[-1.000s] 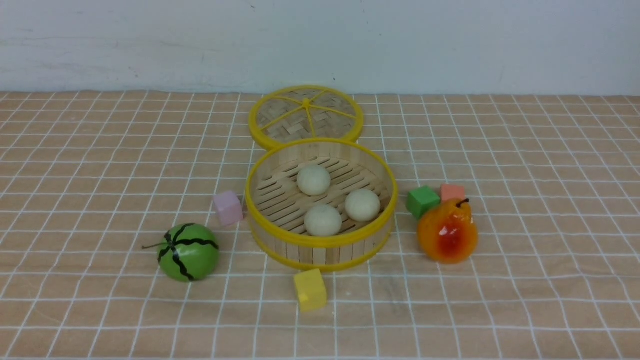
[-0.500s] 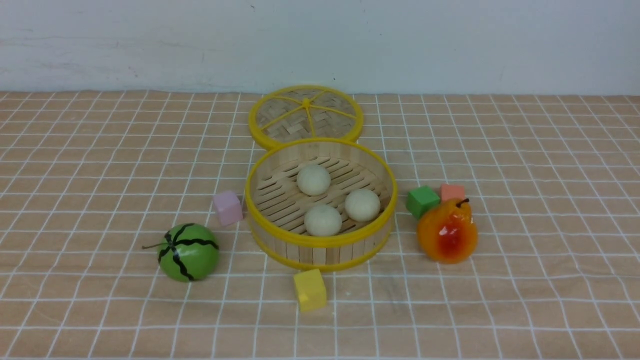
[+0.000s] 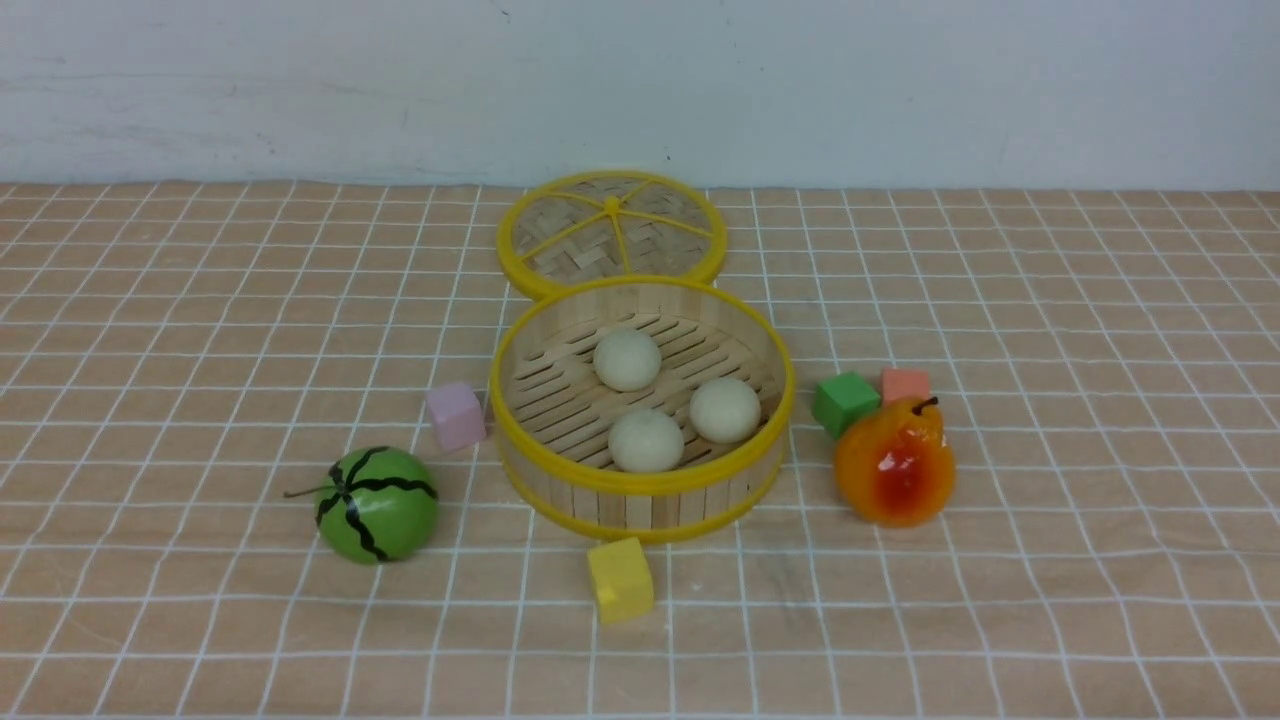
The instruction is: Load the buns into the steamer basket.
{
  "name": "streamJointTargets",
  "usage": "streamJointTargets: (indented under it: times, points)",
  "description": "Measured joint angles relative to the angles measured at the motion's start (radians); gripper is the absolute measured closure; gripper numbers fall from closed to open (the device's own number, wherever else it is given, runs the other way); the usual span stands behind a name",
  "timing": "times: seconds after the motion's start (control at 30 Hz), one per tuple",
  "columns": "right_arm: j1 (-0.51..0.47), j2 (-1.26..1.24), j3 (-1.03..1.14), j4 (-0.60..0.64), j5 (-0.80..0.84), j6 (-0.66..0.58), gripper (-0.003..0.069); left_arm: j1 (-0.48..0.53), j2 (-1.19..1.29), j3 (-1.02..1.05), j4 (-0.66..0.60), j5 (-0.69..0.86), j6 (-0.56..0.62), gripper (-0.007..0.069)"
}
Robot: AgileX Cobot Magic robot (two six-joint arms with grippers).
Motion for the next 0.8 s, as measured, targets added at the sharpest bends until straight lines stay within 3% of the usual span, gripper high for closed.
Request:
streamJointTargets:
  times: [0.8]
  points:
    - [0.000, 0.000, 0.001, 0.000, 0.000, 0.000, 0.0574, 0.000, 0.000, 0.000, 0.000, 0.000, 0.000, 0.0386]
